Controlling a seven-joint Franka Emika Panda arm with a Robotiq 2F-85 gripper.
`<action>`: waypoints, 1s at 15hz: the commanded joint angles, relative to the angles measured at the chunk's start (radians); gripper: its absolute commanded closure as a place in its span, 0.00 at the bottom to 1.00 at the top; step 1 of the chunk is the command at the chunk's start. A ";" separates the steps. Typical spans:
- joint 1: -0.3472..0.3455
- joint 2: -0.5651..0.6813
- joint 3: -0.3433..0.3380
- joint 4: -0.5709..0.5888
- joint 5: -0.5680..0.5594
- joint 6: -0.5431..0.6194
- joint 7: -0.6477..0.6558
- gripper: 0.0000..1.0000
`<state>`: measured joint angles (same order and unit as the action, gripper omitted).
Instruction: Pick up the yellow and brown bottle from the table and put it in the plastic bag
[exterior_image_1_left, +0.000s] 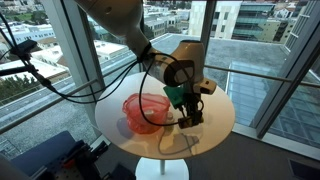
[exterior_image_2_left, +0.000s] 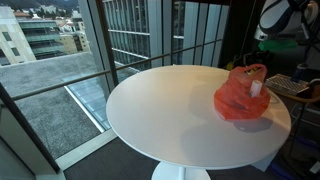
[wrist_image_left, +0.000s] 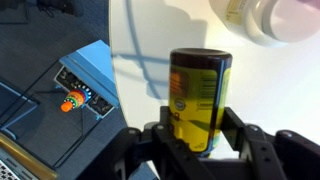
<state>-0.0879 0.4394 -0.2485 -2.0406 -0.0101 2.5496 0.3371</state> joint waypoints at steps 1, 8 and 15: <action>0.016 -0.121 0.006 -0.028 -0.001 -0.055 0.021 0.71; 0.036 -0.325 0.069 -0.093 0.004 -0.122 0.005 0.71; 0.046 -0.472 0.153 -0.224 0.024 -0.153 -0.030 0.71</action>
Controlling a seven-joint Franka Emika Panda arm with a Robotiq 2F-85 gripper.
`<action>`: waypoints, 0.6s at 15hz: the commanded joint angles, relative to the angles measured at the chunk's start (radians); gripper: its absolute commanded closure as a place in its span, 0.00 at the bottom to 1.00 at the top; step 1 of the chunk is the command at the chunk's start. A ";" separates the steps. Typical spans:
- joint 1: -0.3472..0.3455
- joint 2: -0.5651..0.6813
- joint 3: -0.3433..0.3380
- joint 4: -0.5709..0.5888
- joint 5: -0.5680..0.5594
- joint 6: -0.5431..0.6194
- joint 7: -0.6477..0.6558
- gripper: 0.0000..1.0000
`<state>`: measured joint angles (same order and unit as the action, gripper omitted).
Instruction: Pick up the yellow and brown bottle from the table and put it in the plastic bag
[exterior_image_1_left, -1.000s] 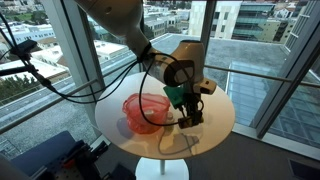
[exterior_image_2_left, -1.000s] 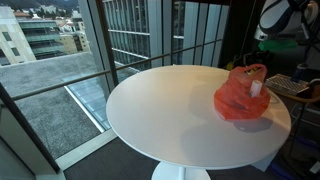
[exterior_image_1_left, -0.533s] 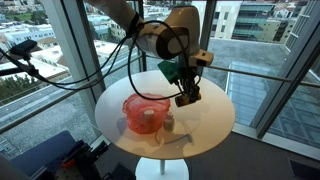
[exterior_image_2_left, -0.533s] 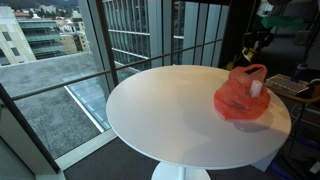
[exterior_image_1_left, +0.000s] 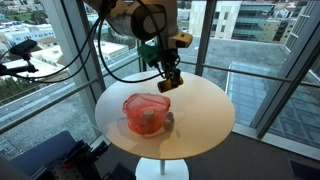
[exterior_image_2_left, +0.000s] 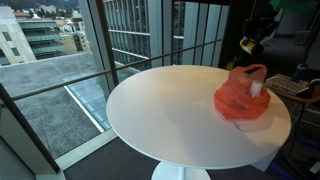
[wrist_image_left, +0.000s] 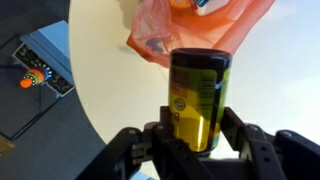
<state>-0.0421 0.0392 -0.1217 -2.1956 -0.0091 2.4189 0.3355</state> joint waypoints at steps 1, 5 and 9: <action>0.001 -0.084 0.036 -0.090 0.024 -0.023 -0.031 0.71; 0.003 -0.111 0.063 -0.161 0.037 -0.026 -0.042 0.71; 0.005 -0.105 0.077 -0.203 0.105 -0.035 -0.042 0.71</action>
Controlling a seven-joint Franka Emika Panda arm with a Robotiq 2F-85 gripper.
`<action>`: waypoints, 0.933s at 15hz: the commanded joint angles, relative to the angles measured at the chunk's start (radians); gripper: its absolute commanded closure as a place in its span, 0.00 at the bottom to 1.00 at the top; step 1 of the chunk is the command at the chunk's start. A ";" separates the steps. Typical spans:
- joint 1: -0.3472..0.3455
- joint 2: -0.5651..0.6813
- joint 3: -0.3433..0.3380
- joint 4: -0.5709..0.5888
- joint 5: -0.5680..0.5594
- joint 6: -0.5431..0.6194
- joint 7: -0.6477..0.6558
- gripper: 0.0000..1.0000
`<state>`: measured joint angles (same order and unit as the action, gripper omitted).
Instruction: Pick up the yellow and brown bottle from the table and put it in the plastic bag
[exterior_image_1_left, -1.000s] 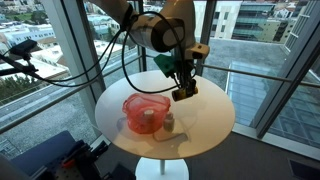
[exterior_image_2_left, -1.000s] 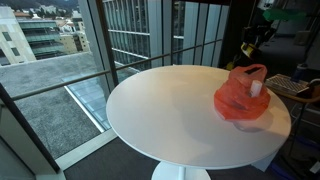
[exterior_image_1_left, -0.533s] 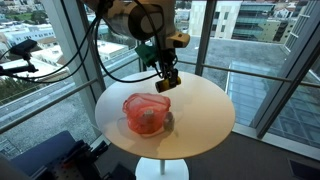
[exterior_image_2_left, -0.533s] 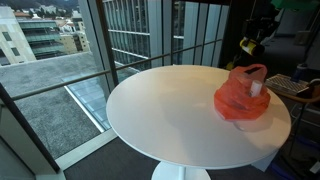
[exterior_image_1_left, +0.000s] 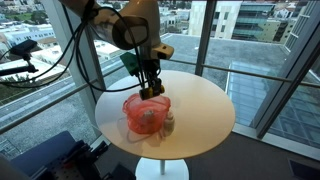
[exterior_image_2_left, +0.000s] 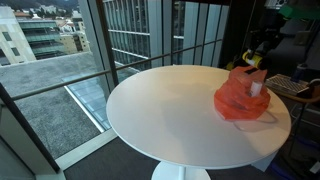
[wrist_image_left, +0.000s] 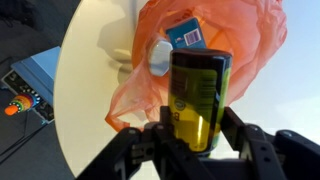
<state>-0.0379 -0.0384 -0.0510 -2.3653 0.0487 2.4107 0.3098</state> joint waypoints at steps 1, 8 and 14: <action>0.001 -0.023 0.009 -0.041 0.053 -0.023 -0.007 0.71; -0.002 0.018 0.010 -0.053 0.041 -0.003 0.019 0.71; -0.001 0.037 0.011 -0.052 0.036 0.025 0.037 0.71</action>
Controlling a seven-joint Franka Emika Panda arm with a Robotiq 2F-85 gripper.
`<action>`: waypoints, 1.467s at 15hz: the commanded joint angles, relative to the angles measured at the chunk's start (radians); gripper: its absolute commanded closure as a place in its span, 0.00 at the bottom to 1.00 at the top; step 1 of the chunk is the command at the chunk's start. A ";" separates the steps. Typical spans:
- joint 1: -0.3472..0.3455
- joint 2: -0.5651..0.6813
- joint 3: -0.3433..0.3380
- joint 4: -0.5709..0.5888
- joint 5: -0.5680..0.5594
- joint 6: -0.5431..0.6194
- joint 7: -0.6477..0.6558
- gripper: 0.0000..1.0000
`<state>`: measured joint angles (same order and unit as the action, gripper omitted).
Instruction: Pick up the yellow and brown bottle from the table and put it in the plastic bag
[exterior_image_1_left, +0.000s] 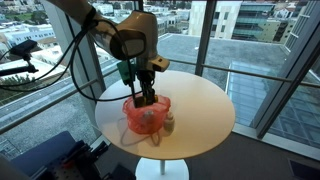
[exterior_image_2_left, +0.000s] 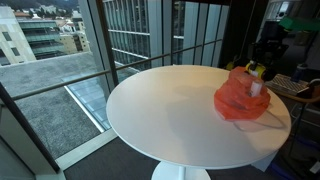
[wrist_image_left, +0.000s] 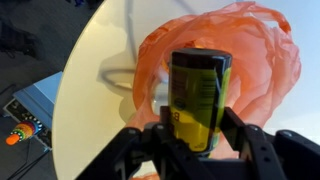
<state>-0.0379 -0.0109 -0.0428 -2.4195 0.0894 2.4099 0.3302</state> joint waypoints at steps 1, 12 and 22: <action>0.003 0.017 0.006 0.000 0.001 0.053 0.023 0.71; 0.050 0.128 0.039 0.005 0.071 0.205 0.020 0.71; 0.041 0.208 0.007 0.003 0.057 0.251 0.017 0.71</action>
<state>0.0062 0.1800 -0.0251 -2.4193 0.1406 2.6414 0.3459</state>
